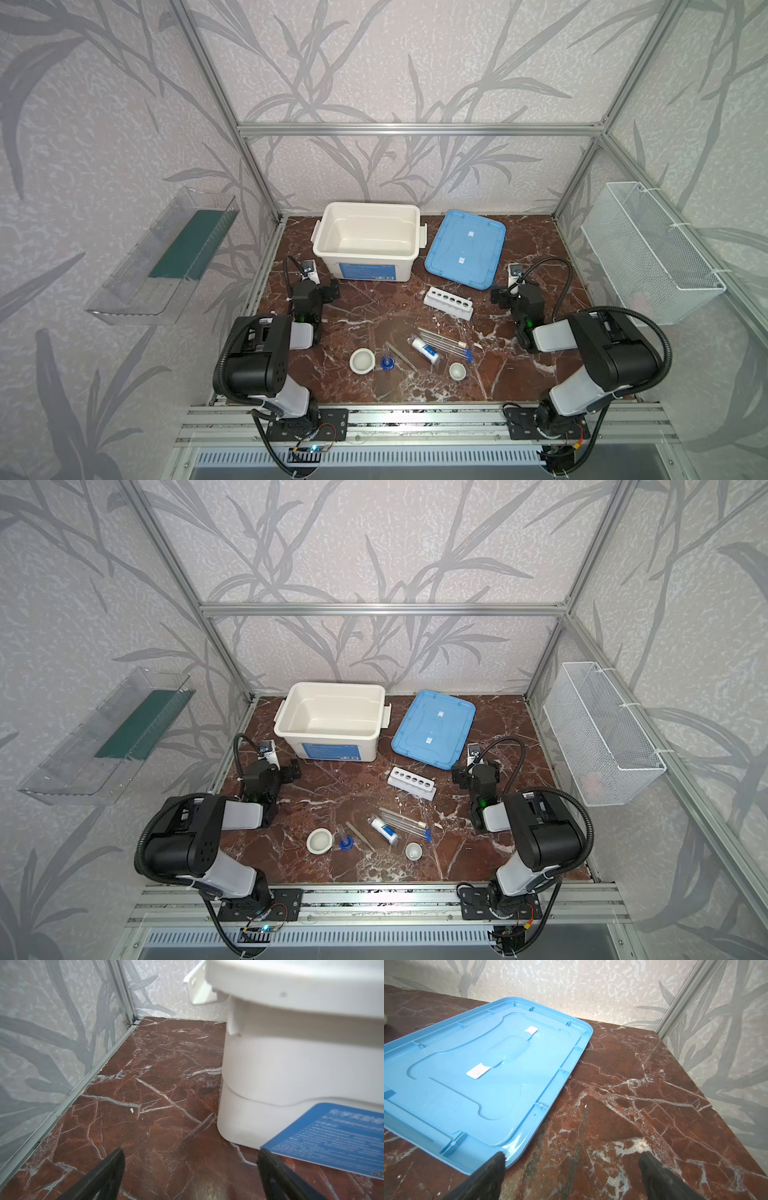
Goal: Organize the chemistry lab equipment
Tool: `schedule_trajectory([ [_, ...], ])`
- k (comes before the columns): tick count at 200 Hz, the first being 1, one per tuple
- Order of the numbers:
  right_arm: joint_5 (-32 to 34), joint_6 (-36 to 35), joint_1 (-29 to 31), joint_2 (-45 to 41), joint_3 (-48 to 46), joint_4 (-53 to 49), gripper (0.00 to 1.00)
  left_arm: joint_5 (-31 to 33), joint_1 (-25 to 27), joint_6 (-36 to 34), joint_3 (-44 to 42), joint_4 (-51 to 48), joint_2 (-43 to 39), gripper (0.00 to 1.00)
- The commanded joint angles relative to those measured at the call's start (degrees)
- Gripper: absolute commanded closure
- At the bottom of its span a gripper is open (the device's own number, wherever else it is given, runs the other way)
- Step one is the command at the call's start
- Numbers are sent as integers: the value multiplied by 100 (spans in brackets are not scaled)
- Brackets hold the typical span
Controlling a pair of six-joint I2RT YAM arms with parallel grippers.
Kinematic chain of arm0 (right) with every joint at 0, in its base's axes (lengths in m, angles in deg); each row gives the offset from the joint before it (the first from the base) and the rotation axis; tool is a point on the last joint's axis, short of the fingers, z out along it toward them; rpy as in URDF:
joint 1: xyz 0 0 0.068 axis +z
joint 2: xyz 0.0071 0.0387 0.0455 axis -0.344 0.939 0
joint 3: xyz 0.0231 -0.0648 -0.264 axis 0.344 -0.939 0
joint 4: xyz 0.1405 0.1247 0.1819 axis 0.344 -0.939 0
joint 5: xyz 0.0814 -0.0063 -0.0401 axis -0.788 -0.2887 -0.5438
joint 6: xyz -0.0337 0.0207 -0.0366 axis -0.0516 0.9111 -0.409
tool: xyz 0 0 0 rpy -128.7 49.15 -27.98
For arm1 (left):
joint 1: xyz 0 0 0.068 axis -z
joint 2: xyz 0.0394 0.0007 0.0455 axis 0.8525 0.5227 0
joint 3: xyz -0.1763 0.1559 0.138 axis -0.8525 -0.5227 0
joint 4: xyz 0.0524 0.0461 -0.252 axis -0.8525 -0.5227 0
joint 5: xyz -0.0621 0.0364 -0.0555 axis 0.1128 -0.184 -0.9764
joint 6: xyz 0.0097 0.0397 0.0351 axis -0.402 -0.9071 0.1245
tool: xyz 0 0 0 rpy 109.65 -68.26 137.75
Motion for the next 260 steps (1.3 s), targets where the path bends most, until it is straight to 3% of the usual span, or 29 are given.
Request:
schedule_trajectory([
  [1,-27,62,-22,-108,122,37,1,-27,-27,-7,23,146,37,1],
  [235,-44,71,-34,-110,130,25,1,-22,-31,-7,19,138,43,1],
  [260,-54,75,-38,-109,130,11,1,-25,-35,-7,22,145,36,9],
])
